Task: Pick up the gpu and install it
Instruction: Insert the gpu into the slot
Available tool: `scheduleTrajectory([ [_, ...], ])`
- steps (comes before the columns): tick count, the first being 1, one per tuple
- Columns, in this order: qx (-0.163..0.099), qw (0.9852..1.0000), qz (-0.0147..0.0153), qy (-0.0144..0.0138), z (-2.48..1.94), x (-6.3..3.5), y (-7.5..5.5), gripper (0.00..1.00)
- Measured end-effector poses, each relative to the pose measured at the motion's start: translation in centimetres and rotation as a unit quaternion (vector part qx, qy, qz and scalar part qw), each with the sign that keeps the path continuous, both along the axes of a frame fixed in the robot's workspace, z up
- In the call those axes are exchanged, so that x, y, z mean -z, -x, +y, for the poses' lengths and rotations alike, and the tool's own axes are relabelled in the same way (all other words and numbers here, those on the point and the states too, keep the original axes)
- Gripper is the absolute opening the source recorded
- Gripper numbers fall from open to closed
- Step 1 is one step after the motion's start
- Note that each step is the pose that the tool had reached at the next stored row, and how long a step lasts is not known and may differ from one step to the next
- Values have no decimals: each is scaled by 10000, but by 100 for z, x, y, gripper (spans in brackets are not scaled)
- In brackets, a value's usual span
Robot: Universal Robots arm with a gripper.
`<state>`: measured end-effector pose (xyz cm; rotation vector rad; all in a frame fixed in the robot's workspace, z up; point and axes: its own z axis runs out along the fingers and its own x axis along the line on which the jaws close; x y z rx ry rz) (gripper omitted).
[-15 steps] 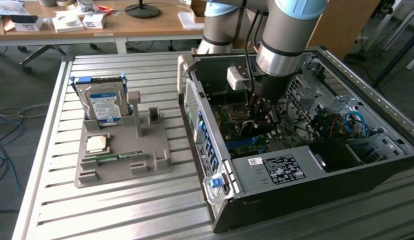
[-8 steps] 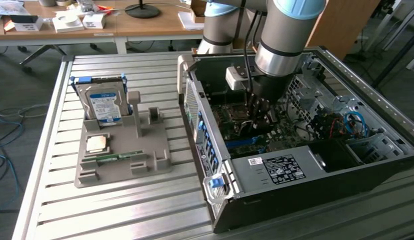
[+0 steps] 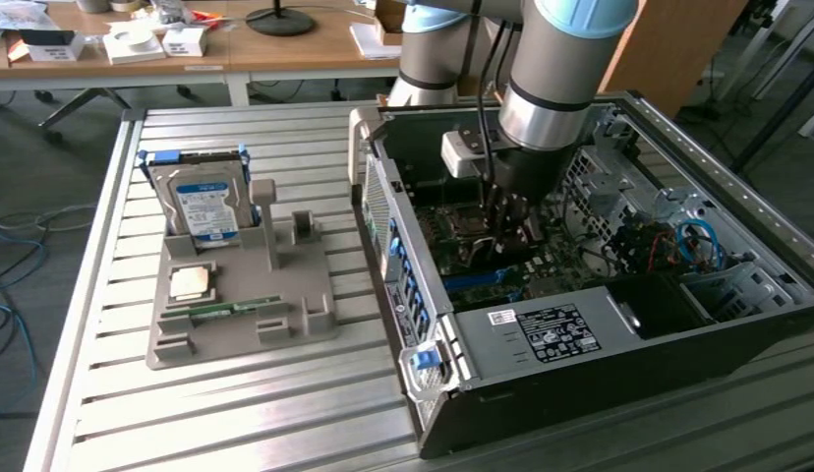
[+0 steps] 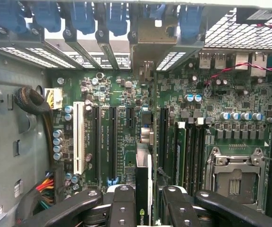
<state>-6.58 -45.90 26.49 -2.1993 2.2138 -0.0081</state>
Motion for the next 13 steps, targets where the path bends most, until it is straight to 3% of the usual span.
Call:
scheduleTrajectory([
  [13, 0, 10000, 0, 0, 4, 1, 9, 27],
])
